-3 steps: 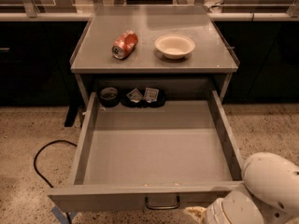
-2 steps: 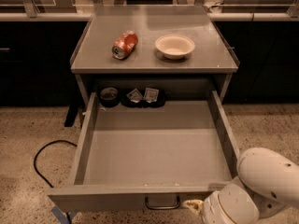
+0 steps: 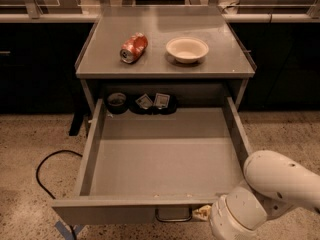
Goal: Close top drawer
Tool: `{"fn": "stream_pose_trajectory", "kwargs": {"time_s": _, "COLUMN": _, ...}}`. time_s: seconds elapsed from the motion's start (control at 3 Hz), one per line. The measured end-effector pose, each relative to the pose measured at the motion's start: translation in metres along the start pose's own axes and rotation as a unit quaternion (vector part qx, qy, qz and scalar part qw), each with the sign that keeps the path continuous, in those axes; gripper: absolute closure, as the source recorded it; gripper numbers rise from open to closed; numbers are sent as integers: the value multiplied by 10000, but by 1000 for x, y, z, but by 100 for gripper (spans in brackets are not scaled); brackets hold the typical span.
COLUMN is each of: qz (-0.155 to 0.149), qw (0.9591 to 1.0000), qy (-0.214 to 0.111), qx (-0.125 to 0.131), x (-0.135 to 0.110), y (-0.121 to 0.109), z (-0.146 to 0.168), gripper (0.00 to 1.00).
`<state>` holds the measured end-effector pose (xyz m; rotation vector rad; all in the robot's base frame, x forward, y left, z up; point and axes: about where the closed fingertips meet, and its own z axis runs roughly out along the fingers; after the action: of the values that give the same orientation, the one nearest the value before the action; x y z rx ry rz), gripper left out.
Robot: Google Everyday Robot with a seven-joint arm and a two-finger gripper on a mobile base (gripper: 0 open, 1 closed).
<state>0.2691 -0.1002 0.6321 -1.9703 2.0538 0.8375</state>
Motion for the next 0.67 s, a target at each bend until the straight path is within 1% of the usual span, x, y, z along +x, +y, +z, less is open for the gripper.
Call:
{"fn": "stream_pose_trajectory", "kwargs": {"time_s": 0.33, "qz": -8, "qw": 9997, "qy": 39, "qx": 240, "x": 0, "y": -41, "z": -26, "gripper": 0}}
{"fn": "stream_pose_trajectory", "kwargs": {"time_s": 0.67, "qz": 13, "qw": 9997, "qy": 36, "qx": 257, "x": 1, "y": -42, "z": -26, "gripper": 0}}
